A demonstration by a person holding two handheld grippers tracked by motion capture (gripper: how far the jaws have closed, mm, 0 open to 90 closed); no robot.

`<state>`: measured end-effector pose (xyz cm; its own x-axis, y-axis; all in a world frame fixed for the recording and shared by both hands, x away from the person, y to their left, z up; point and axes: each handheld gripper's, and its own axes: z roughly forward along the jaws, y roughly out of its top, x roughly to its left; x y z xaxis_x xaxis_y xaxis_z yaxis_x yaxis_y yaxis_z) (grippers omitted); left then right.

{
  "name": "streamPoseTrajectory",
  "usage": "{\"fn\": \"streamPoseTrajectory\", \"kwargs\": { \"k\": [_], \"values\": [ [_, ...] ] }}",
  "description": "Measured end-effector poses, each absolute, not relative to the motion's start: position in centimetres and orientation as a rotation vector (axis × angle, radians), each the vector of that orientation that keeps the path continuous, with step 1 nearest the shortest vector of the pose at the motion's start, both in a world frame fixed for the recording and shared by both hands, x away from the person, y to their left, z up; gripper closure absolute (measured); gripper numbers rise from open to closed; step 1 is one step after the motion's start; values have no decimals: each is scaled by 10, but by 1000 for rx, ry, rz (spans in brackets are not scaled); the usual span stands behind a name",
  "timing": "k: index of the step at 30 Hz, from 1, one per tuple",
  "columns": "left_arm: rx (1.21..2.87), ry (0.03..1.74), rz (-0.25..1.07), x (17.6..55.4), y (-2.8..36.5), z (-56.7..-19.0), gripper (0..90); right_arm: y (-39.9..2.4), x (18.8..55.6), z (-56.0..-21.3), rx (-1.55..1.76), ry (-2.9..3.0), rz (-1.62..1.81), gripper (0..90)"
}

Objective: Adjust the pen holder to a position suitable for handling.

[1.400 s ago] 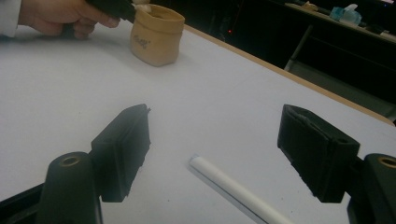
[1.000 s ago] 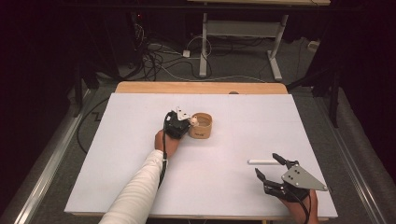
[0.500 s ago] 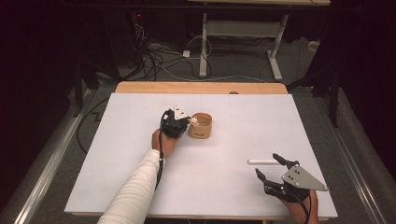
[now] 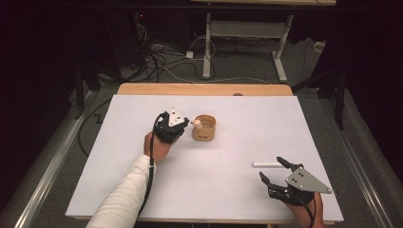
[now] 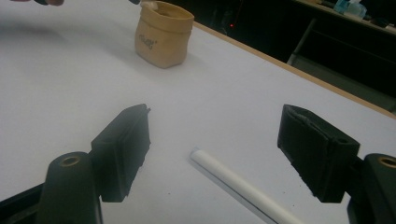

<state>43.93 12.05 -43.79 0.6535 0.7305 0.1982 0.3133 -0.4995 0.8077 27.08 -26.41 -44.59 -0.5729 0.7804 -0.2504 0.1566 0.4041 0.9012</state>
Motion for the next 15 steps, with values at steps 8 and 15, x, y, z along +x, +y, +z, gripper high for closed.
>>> {"fn": "streamPoseTrajectory", "kwargs": {
  "k": [8, 15],
  "values": [
    [2104, 730, 742, 420, 127, -429, 813, -263, 270, -446, 792, 1987, 1163, 255],
    [2110, 647, 759, 403, 130, -426, 746, -263, 271, -447, 794, 1991, 1164, 255]
  ]
}}
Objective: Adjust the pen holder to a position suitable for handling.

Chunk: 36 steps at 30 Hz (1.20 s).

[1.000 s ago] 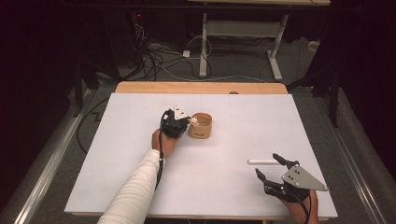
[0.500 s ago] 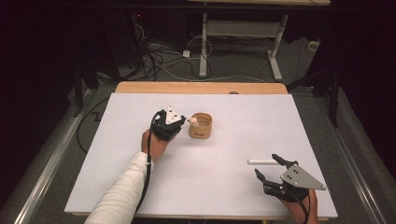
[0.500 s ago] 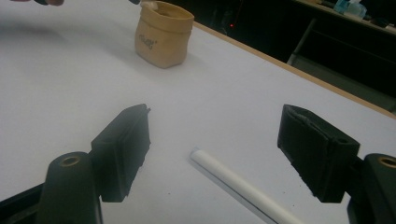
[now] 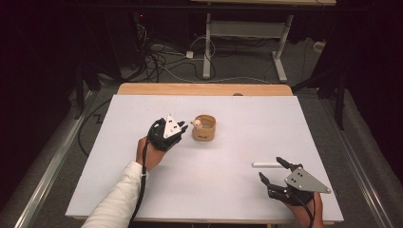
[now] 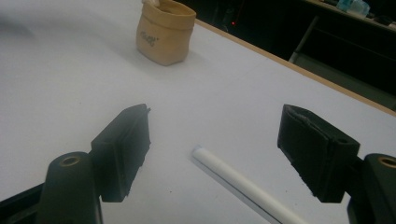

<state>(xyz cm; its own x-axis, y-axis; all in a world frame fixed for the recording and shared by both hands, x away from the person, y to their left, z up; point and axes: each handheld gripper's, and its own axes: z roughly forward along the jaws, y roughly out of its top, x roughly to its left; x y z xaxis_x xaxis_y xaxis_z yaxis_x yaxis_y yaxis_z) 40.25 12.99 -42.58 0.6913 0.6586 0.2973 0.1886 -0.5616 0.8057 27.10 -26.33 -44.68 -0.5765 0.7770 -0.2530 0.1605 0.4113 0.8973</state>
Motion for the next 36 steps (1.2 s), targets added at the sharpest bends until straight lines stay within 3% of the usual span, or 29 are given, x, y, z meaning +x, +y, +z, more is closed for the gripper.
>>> {"fn": "streamPoseTrajectory", "kwargs": {
  "k": [5, 7, 11, 20, 23, 24, 36],
  "values": [
    [2121, 581, 757, 388, 134, -422, 640, -263, 271, -446, 791, 1992, 1164, 255],
    [2120, 555, 757, 382, 137, -421, 544, -264, 271, -446, 791, 1995, 1164, 255],
    [2113, 510, 753, 368, 144, -418, 501, -264, 271, -446, 792, 1995, 1168, 255],
    [2111, 464, 813, 337, 162, -420, 281, -267, 270, -445, 795, 1979, 1181, 249],
    [2097, 442, 808, 327, 170, -420, 276, -267, 270, -445, 799, 1983, 1190, 249],
    [2098, 436, 801, 323, 172, -421, 224, -267, 271, -445, 799, 1984, 1177, 243],
    [2090, 475, 789, 296, 206, -434, 223, -271, 268, -442, 778, 1997, 1180, 242]
  ]
}}
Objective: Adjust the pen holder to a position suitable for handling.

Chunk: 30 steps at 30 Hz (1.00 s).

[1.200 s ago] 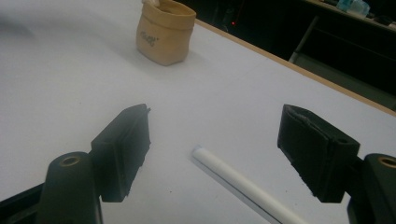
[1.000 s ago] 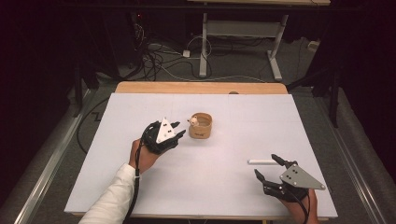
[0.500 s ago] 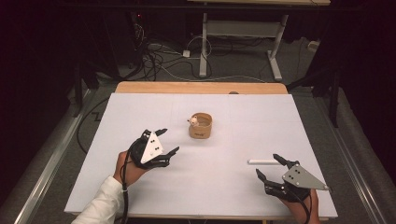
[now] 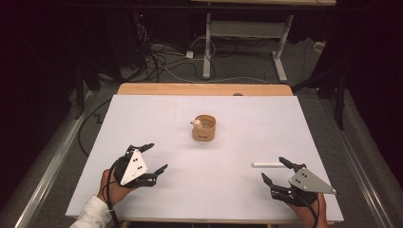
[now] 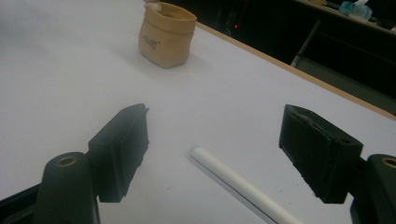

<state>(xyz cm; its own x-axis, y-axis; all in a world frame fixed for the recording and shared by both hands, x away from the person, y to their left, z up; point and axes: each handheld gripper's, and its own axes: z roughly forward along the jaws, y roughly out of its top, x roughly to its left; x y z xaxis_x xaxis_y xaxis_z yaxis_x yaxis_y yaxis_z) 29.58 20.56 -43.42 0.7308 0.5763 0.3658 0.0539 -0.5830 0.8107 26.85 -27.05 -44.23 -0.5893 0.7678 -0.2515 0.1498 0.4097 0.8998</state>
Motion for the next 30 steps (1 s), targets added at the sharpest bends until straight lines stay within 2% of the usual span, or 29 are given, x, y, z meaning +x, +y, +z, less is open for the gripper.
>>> {"fn": "streamPoseTrajectory", "kwargs": {
  "k": [18, 30],
  "values": [
    [2142, 602, 729, 277, 244, -469, 222, -269, 269, -442, 745, 2063, 1177, 242],
    [2162, 613, 709, 274, 250, -477, 223, -266, 272, -445, 735, 2114, 1160, 242]
  ]
}}
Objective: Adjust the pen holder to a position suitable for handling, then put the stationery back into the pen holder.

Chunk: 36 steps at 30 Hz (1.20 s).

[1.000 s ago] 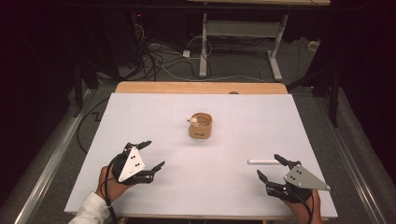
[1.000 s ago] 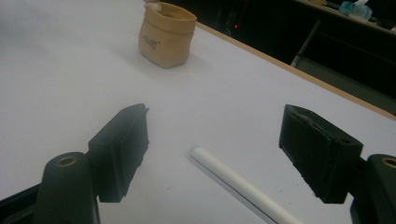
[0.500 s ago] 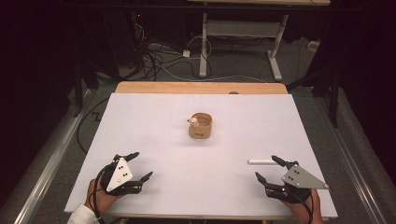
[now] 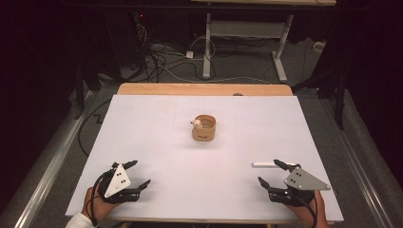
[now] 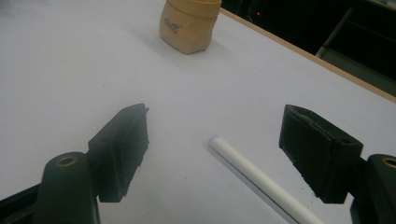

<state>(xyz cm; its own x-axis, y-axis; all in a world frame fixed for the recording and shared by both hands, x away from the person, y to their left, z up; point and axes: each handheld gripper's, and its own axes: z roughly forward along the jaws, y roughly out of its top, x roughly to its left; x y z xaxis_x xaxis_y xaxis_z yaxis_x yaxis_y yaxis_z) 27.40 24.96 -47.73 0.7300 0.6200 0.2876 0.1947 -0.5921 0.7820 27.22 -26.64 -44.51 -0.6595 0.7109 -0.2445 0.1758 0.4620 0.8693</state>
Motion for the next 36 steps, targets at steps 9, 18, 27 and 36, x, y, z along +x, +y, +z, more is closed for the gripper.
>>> {"fn": "streamPoseTrajectory", "kwargs": {
  "k": [9, 18, 27, 36],
  "values": [
    [2166, 614, 702, 276, 248, -478, 222, -262, 276, -445, 708, 2162, 1126, 243],
    [2176, 604, 698, 276, 247, -477, 223, -261, 285, -433, 632, 2270, 1017, 277],
    [2196, 597, 685, 277, 243, -479, 223, -253, 323, -419, 488, 2560, 729, 331],
    [2211, 605, 672, 279, 242, -481, 223, -228, 378, -424, 385, 2872, 307, 451]
  ]
}}
